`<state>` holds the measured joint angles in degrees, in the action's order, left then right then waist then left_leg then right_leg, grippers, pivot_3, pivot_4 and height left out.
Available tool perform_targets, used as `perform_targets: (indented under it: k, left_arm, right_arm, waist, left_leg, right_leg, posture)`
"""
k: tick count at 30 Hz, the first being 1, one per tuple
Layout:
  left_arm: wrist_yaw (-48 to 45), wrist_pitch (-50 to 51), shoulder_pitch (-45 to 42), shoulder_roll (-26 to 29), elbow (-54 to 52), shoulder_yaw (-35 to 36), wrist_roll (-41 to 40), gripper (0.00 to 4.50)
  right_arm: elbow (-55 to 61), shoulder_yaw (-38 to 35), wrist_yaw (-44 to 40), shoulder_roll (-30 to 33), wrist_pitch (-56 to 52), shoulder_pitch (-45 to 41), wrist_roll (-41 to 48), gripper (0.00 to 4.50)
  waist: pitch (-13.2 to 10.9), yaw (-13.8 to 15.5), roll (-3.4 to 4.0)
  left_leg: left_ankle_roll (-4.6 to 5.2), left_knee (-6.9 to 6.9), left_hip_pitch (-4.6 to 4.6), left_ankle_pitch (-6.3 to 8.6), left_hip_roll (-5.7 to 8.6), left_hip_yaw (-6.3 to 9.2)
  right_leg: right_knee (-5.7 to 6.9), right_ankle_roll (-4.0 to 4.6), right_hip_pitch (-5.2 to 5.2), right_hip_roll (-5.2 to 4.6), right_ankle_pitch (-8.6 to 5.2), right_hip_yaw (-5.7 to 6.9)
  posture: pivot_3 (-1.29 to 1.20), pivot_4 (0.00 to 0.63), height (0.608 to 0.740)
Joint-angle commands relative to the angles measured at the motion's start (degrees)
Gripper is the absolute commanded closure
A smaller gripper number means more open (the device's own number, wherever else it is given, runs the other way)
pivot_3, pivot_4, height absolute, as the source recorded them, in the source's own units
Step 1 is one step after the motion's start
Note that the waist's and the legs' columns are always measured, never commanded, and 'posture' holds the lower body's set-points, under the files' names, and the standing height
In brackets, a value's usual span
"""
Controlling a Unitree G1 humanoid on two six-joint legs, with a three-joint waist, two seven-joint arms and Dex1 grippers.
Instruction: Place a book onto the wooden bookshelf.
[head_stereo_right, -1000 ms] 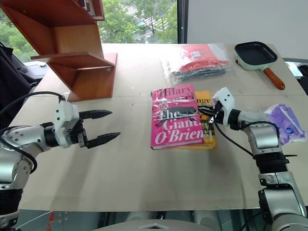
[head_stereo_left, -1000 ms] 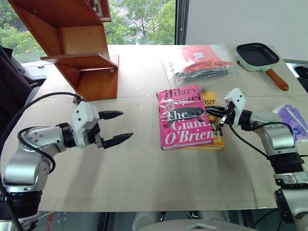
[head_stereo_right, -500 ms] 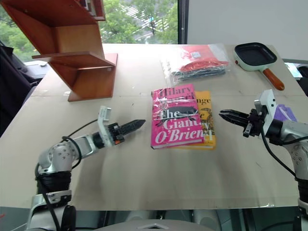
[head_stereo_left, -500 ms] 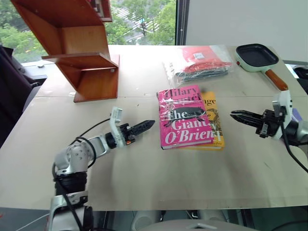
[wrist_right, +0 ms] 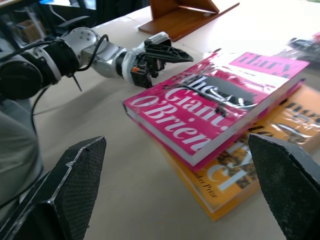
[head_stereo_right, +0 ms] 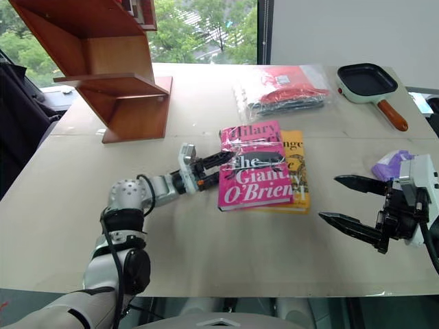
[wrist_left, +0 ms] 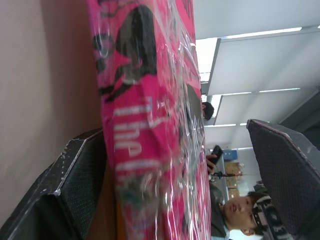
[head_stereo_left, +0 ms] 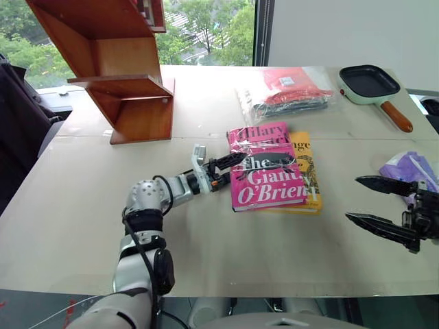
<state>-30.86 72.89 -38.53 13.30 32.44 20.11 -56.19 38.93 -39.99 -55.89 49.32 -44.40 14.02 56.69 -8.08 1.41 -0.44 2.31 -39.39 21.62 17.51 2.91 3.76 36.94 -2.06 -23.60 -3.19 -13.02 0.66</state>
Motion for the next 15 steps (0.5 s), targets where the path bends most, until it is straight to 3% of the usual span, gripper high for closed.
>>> perform_targets:
  k: [1, 8, 9, 11, 15]
  left_arm:
    - [-3.0, 0.7, -1.0, -0.6, 3.3, -1.8, 2.0, 0.0]
    - [-6.0, 3.7, -1.9, -0.2, 4.0, -0.9, 2.6, 3.07]
    - [-5.9, 3.5, -1.9, -0.3, 3.8, -0.2, 2.5, 3.69]
    - [-6.4, 2.9, -1.7, -0.7, 1.5, 2.5, 0.1, 3.85]
    - [-6.9, 3.6, 0.4, -1.1, -13.3, 5.3, -5.8, 3.85]
  right_arm:
    - [1.3, -2.0, 2.2, -1.0, 3.3, 0.5, -1.6, 0.02]
    - [0.4, -1.0, 2.5, -1.1, 5.6, 1.0, -2.8, 0.0]
    - [0.2, -0.8, 2.4, -1.1, 6.1, 1.1, -3.3, 0.0]
    - [0.3, -0.1, 1.7, -1.4, 8.0, 1.3, -4.6, 0.0]
    - [-1.2, 1.1, 2.5, -1.8, 8.2, -0.6, -2.5, 0.0]
  waist:
    - [0.0, 0.1, 0.01]
    - [0.0, 0.3, 0.02]
    - [0.0, 0.3, 0.02]
    - [0.0, 0.4, 0.01]
    - [-0.1, 0.1, -0.04]
  left_leg:
    - [-0.01, 0.0, 0.0, 0.0, 0.0, 0.0]
    - [-0.02, 0.0, 0.01, -0.01, 0.0, 0.0]
    - [-0.02, 0.0, 0.01, -0.01, -0.01, 0.0]
    - [-0.02, 0.0, 0.02, -0.01, -0.01, 0.0]
    - [-0.02, 0.0, 0.12, -0.01, -0.04, 0.0]
  right_leg:
    - [0.0, 0.0, 0.0, 0.0, 0.0, 0.0]
    - [-0.01, 0.0, -0.01, 0.0, 0.0, -0.01]
    - [-0.02, 0.0, -0.01, 0.0, 0.0, -0.01]
    - [-0.05, 0.0, -0.01, -0.01, 0.0, -0.01]
    - [-0.08, 0.0, -0.12, 0.0, 0.0, -0.02]
  posture:
    - [0.0, 0.15, 0.72]
    - [0.0, 0.15, 0.72]
    - [0.0, 0.15, 0.72]
    - [0.0, 0.15, 0.72]
    - [0.0, 0.15, 0.72]
